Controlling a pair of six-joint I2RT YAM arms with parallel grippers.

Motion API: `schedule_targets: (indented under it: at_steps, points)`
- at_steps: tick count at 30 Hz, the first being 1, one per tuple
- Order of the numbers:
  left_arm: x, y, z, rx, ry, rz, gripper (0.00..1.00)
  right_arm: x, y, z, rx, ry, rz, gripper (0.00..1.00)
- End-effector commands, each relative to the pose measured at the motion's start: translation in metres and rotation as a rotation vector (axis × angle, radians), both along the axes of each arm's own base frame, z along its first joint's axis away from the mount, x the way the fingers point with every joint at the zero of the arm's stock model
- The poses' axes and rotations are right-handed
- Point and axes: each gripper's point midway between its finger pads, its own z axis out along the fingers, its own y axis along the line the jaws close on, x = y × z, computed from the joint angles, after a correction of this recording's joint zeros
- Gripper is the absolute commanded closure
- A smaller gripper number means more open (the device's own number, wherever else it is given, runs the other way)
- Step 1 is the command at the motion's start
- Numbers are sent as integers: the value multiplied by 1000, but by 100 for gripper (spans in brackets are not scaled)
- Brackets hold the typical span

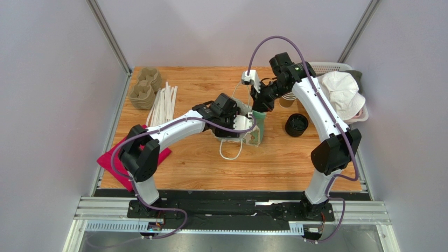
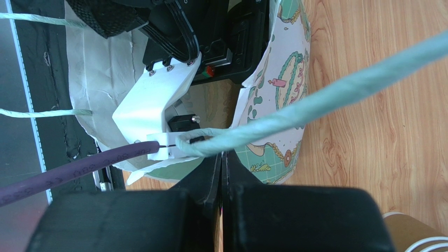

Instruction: Pack the takeout coffee

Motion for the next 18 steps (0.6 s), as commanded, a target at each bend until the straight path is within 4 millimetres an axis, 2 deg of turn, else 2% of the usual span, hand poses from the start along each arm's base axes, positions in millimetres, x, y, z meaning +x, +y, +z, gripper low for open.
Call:
schedule_targets:
  at_steps: [1, 8, 10, 13, 14, 18]
  points:
    - [-89, 83, -75, 353, 420, 48, 96, -66, -8, 7, -17, 254, 54, 100]
    - [-75, 68, -54, 286, 374, 83, 65, -64, -9, 3, -30, 258, 54, 100]
    - [-72, 66, -49, 276, 367, 85, 61, -65, -9, 3, -31, 255, 55, 100]
    - [-69, 61, -40, 255, 356, 89, 50, -66, -10, 2, -33, 260, 56, 100]
    - [-68, 59, -37, 248, 350, 86, 41, -67, -10, 2, -33, 260, 56, 100]
    - [-65, 56, -27, 227, 339, 88, 37, -68, -10, 3, -28, 262, 57, 100]
